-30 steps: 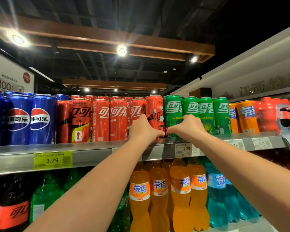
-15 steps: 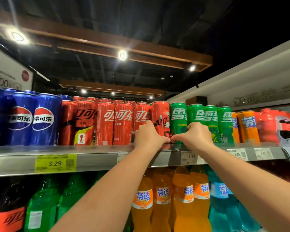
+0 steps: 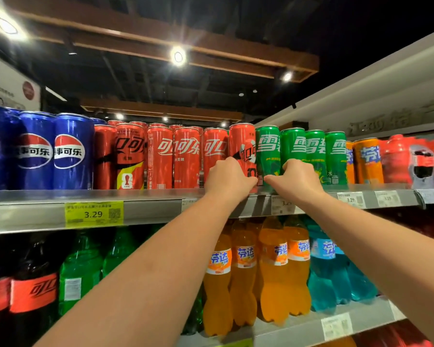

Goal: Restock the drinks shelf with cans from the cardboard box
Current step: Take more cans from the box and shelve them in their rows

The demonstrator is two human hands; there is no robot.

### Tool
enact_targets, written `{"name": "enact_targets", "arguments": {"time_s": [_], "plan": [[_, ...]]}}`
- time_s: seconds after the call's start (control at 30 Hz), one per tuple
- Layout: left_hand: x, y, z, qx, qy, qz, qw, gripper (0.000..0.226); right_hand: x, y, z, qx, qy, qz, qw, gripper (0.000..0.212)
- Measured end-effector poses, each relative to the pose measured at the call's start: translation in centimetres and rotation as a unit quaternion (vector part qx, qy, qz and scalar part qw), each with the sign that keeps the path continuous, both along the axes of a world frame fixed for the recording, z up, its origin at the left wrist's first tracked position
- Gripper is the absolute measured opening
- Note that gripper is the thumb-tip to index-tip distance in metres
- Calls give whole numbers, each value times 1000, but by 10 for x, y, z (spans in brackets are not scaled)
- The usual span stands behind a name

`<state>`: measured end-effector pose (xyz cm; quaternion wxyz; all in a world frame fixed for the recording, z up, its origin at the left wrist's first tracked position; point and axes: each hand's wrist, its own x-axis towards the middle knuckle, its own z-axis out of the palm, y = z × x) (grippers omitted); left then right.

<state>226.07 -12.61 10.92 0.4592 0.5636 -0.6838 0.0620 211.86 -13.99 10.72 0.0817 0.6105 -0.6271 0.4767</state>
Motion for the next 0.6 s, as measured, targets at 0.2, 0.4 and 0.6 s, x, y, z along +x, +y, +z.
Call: {"name": "enact_targets", "arguments": {"time_s": [0.2, 0.4, 0.6], "plan": [[8, 14, -5, 34, -91, 31, 995, 32, -4, 22, 3, 84, 137, -16, 987, 17], [18, 40, -17, 32, -211, 109, 971, 27, 3, 45, 0, 120, 231, -12, 965, 20], [20, 72, -25, 38, -257, 194, 946, 41, 2, 64, -4, 125, 289, 22, 949, 17]]}}
